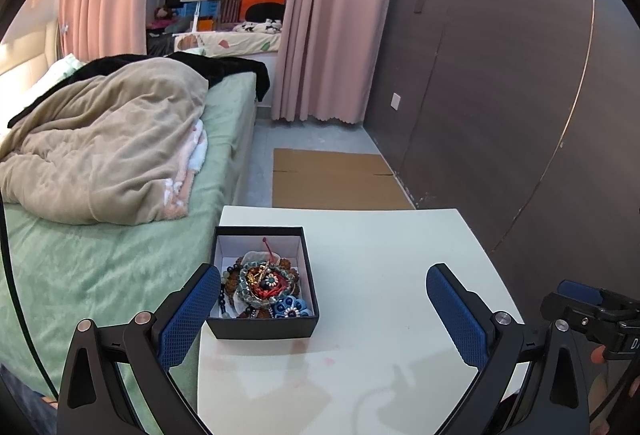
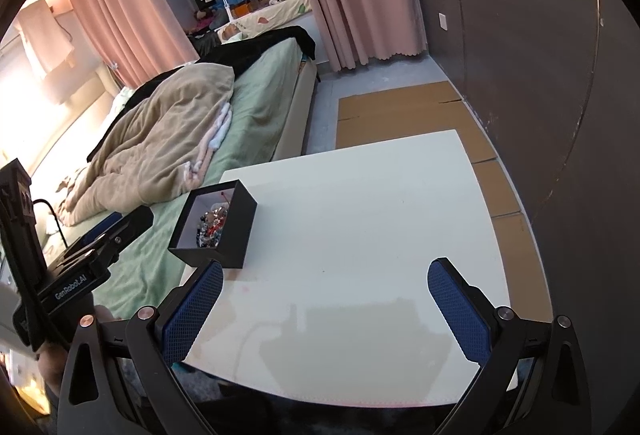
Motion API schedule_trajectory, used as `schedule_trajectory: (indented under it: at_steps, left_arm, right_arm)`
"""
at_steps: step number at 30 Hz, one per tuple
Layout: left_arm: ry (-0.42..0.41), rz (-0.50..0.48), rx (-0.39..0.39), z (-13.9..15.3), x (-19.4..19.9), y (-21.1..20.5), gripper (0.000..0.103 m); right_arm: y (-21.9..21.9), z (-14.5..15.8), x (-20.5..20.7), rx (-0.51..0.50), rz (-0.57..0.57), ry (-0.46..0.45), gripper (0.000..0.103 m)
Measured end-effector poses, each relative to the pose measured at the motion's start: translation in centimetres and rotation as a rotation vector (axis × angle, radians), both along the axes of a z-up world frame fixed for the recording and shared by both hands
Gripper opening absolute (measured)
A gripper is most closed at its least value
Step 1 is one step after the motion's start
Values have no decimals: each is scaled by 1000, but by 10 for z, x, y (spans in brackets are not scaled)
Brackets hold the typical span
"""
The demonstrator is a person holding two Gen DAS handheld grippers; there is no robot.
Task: Organize jewelry
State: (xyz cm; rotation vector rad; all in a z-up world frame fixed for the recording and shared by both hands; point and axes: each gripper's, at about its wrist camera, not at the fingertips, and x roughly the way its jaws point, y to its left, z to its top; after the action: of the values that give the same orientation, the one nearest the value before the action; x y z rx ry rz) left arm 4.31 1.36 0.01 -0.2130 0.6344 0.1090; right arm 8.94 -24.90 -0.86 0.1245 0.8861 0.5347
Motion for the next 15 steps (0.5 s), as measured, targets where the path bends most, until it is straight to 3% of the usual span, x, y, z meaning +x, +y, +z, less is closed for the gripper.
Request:
schedule_trajectory:
  at_steps: [15]
  left_arm:
    - [-2,-8,-3,1,-4,-1,103]
  right_arm:
    - [-4,-1,-2,3,-7,-3,103]
